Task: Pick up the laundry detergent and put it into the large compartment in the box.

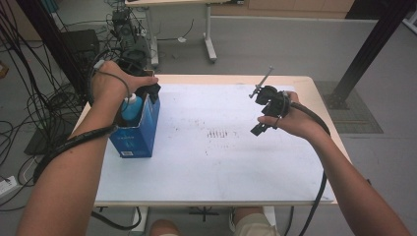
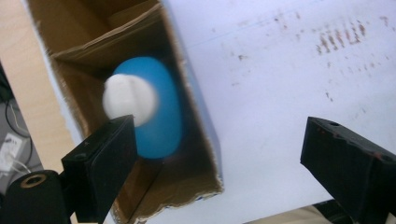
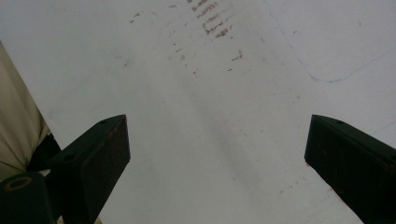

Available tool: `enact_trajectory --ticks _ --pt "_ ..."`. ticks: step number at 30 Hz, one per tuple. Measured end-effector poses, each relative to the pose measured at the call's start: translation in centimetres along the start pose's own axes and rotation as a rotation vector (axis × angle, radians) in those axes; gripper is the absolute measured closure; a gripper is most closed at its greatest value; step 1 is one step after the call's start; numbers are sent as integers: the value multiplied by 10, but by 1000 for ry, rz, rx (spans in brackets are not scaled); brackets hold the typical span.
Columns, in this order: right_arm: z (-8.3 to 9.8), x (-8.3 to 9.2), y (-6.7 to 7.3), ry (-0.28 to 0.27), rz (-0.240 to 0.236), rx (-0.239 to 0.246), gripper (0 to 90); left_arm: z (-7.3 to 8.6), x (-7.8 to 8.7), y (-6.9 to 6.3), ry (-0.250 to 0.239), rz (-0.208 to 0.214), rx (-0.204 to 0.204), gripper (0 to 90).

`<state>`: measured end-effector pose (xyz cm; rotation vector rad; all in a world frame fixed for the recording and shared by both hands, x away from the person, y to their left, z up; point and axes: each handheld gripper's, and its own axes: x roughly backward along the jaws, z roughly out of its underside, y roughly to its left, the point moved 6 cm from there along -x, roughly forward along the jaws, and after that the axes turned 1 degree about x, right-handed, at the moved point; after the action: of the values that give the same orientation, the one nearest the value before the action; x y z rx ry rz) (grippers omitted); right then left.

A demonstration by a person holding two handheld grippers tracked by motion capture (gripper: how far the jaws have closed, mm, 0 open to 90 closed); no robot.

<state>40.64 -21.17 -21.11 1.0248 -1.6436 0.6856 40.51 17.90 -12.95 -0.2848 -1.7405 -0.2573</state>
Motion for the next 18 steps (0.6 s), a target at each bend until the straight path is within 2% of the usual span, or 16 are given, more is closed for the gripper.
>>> enact_trajectory --ticks 7,10,12,18 --pt "4 1 -6 3 3 -20 68 -3 -1 -24 9 17 -134 98" --pt "5 1 -7 0 5 -27 67 -4 -1 -33 7 35 -199 90" --pt "5 1 -9 3 7 -30 64 -6 -3 -37 28 66 -235 90" --pt "6 1 -10 6 6 -36 65 -7 -4 -52 31 86 -349 90"
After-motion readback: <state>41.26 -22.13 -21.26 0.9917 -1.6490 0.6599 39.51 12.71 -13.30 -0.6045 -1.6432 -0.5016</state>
